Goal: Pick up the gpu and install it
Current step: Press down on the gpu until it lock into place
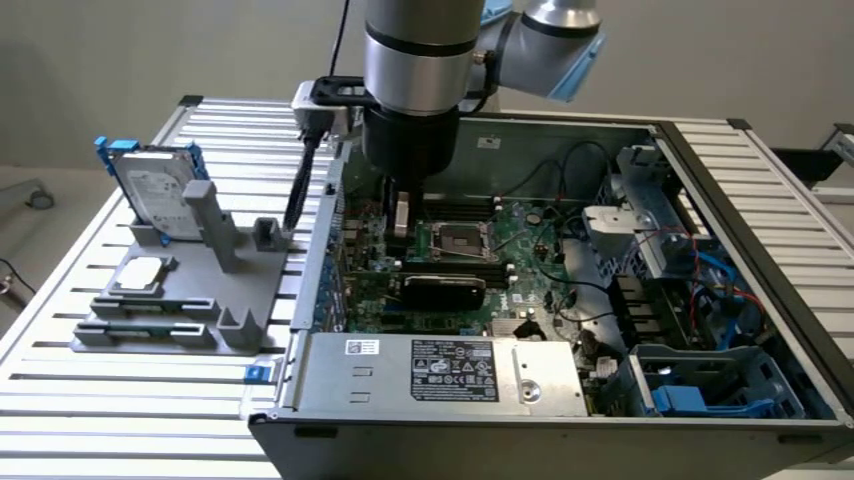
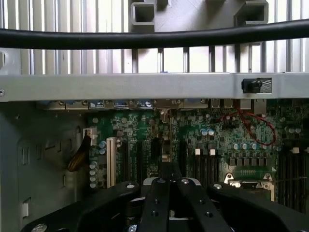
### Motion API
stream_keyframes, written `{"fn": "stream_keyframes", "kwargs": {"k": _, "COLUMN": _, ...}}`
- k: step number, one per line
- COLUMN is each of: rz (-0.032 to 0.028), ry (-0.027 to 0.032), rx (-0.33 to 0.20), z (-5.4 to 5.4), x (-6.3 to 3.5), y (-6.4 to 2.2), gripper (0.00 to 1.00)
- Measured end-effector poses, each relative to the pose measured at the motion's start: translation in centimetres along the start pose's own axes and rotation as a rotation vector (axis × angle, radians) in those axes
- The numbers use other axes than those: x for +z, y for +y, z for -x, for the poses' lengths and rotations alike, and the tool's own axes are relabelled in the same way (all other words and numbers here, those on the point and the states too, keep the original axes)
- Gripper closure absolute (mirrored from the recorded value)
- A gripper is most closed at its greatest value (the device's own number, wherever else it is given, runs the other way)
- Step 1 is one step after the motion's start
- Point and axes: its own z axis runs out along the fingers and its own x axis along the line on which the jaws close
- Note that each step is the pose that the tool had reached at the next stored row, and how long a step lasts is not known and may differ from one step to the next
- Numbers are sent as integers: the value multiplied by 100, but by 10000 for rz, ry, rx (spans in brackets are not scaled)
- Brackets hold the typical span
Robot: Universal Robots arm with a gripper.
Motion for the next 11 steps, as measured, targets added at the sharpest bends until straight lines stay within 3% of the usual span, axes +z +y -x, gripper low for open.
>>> {"fn": "stream_keyframes", "kwargs": {"k": 2, "rz": -249, "ry": -10, "rx": -4, "z": 0, "x": -2, "y": -26, "gripper": 89}}
{"fn": "stream_keyframes", "kwargs": {"k": 3, "rz": -322, "ry": -25, "rx": -5, "z": 1, "x": -2, "y": -35, "gripper": 89}}
{"fn": "stream_keyframes", "kwargs": {"k": 4, "rz": -332, "ry": -45, "rx": -11, "z": 1, "x": -2, "y": -35, "gripper": 89}}
{"fn": "stream_keyframes", "kwargs": {"k": 11, "rz": -333, "ry": -45, "rx": -18, "z": 1, "x": -3, "y": -35, "gripper": 89}}
